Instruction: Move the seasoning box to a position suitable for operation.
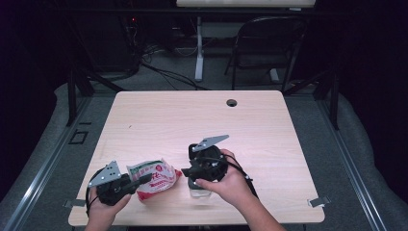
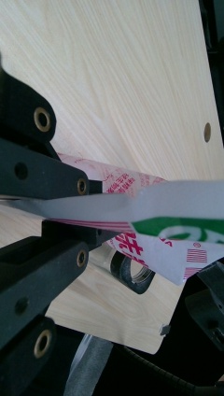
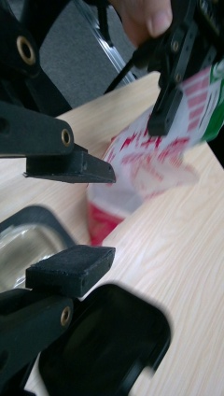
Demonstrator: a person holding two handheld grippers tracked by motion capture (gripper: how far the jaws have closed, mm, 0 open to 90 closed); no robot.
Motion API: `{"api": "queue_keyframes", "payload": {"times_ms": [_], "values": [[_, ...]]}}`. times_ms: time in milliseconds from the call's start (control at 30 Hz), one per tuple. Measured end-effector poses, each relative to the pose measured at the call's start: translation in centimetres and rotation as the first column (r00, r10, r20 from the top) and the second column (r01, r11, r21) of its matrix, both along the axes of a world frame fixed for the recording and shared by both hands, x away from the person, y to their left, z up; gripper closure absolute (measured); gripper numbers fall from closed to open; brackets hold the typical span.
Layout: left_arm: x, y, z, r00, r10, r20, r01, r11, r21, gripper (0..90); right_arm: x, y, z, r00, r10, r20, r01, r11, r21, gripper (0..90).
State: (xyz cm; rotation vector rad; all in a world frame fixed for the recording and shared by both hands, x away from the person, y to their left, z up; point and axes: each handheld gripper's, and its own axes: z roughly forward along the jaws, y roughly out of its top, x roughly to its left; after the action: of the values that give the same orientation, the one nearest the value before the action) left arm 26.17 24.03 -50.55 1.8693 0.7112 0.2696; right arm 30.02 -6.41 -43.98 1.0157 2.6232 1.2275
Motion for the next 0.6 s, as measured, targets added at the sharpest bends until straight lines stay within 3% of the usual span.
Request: {"api": "queue_keyframes", "payload": {"times_ms": [167,333,433,600], "values": [[-0.1,0.0,0.0,1.0000,-0.002,0.001,0.002,1.0000,-0.001,88.8,0.0,2.1,0.5,0.9977,0.067,-0.005,-0.067,0.998,0.016,55.3],[-0.1,0.3,0.0,0.9998,-0.019,-0.006,0.019,0.9998,-0.002,88.5,0.2,3.5,0.8,0.9950,0.100,-0.001,-0.100,0.995,0.010,54.7],[-0.2,0.3,0.0,1.0000,0.003,0.003,-0.003,1.0000,-0.008,88.6,0.3,4.2,0.9,0.9935,0.114,0.000,-0.114,0.993,0.032,55.6],[-0.2,0.3,-0.1,1.0000,-0.008,0.000,0.008,0.9998,-0.017,88.6,0.5,5.3,0.9,0.9906,0.137,0.000,-0.137,0.991,0.008,59.4]]}}
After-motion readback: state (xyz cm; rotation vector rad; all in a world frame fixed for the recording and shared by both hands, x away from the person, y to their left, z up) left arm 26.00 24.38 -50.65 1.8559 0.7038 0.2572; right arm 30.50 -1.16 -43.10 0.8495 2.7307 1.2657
